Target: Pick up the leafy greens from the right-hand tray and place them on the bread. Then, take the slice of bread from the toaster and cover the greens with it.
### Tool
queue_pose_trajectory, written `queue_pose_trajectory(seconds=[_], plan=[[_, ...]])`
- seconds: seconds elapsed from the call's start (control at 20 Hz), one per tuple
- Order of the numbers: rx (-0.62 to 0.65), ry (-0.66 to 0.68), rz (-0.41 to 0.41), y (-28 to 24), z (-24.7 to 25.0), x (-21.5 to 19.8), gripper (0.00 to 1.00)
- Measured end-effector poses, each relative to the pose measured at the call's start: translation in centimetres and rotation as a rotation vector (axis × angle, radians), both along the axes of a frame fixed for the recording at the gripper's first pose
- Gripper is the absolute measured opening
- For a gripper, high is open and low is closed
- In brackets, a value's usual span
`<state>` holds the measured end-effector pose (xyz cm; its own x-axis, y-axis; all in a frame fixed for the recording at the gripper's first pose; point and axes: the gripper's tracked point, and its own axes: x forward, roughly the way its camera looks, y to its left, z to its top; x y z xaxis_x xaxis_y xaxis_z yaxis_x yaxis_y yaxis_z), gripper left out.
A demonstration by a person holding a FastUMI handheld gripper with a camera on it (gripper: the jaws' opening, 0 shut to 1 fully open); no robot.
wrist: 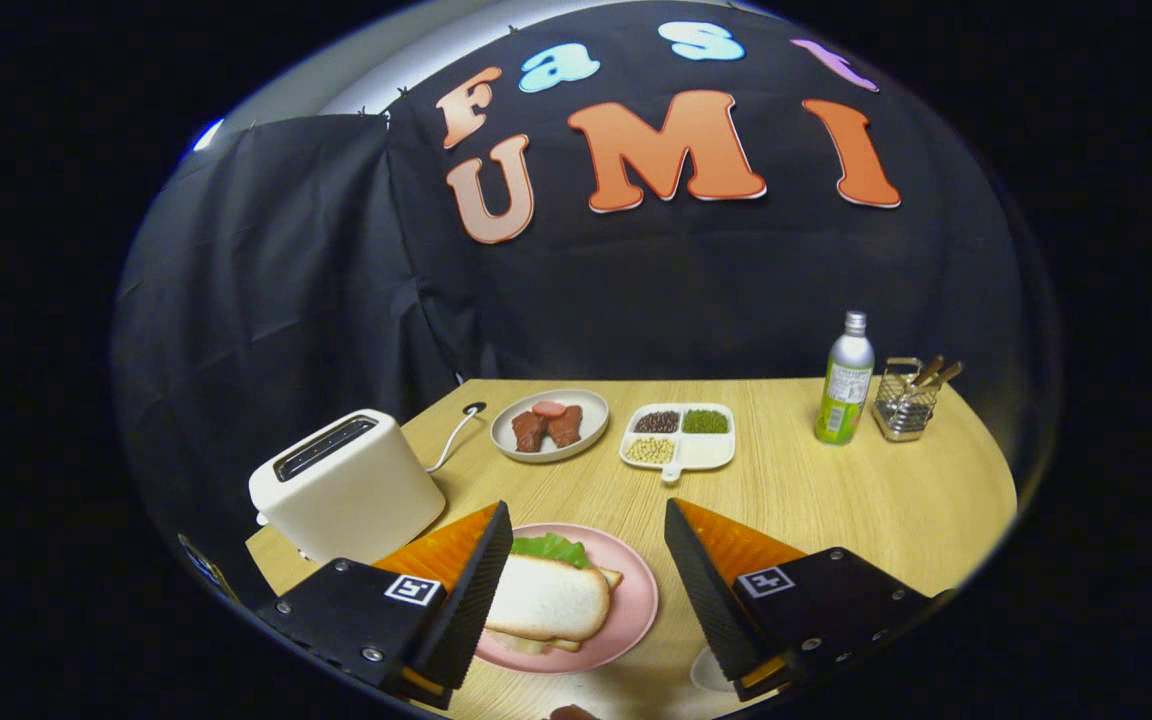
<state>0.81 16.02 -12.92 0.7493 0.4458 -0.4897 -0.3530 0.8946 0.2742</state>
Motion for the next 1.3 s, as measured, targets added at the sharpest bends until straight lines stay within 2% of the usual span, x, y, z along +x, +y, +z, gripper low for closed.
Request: queue_pose_trajectory(seconds=[0.2,0.75,1.3], plan=[[-0.04,-0.089,-0.037,-1.0,2.1,0.1,0.98],[-0.005,-0.37,-0.139,-2.8,10.4,0.3,0.97],[-0.013,-0.485,-0.158,-3.7,13.6,-0.5,0.98]])
